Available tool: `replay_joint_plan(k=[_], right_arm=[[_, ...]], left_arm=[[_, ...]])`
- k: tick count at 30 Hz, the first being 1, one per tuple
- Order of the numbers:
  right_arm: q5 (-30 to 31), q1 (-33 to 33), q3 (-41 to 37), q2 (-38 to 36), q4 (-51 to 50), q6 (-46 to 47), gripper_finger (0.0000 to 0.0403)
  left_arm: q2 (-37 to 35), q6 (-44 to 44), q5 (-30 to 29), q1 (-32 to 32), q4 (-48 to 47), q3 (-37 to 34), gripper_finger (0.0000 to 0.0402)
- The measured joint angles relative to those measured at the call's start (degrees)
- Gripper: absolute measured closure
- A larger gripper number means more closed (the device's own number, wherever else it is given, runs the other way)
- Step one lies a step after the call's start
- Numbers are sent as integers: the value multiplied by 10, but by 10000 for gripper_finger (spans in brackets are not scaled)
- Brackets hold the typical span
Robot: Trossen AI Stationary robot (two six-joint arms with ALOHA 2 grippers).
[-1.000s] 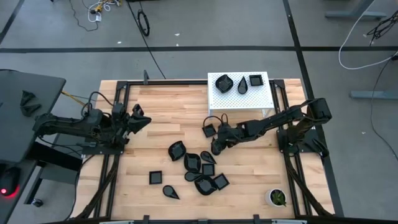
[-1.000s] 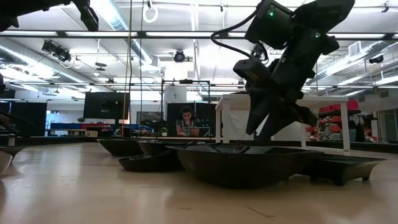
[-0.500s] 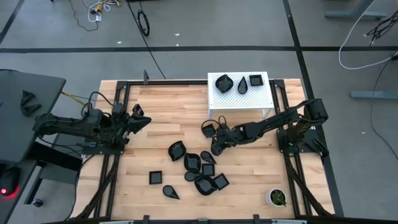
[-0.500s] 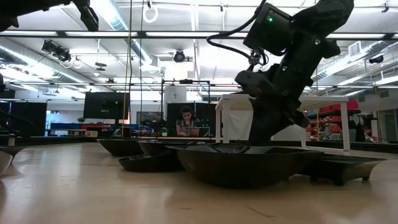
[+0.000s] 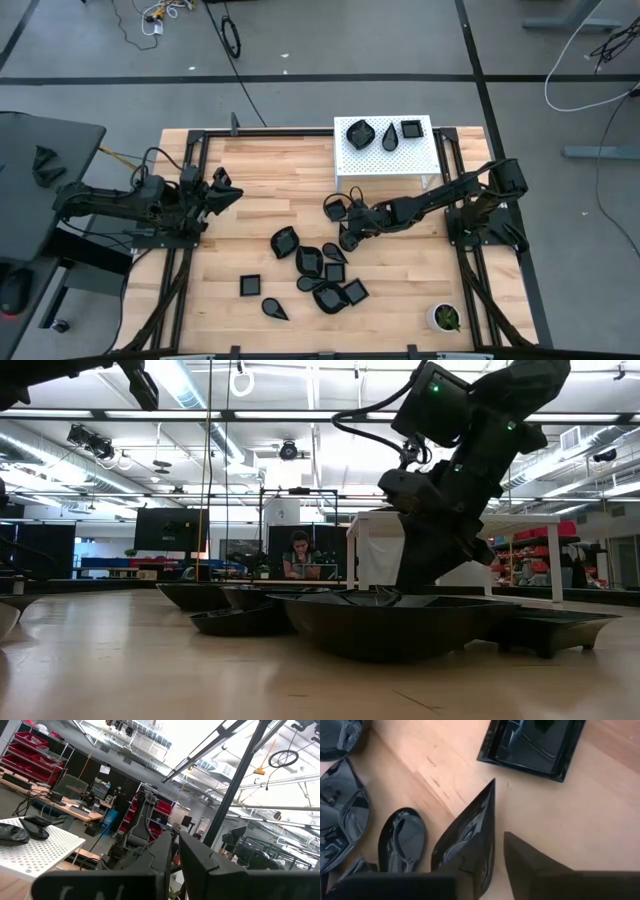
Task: Pick & Place Mini shaped plates
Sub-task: Stack the drop shaped plate on top of the drop shaped plates on the shelf
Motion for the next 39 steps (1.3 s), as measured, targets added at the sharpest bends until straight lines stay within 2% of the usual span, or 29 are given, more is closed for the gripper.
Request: replay_joint_plan(k=[5, 13, 25, 39], right_arm=[[3, 4, 0, 0, 7, -5, 299], [6, 4, 0, 0, 6, -27, 335], [8, 8, 0, 30, 21, -30, 327], [31, 8, 0, 28, 31, -34, 372]], left_arm=[[0, 0, 0, 0, 0, 0, 360], [0, 0, 0, 0, 0, 0, 360], [0, 0, 0, 0, 0, 0, 360], [0, 0, 0, 0, 0, 0, 360]])
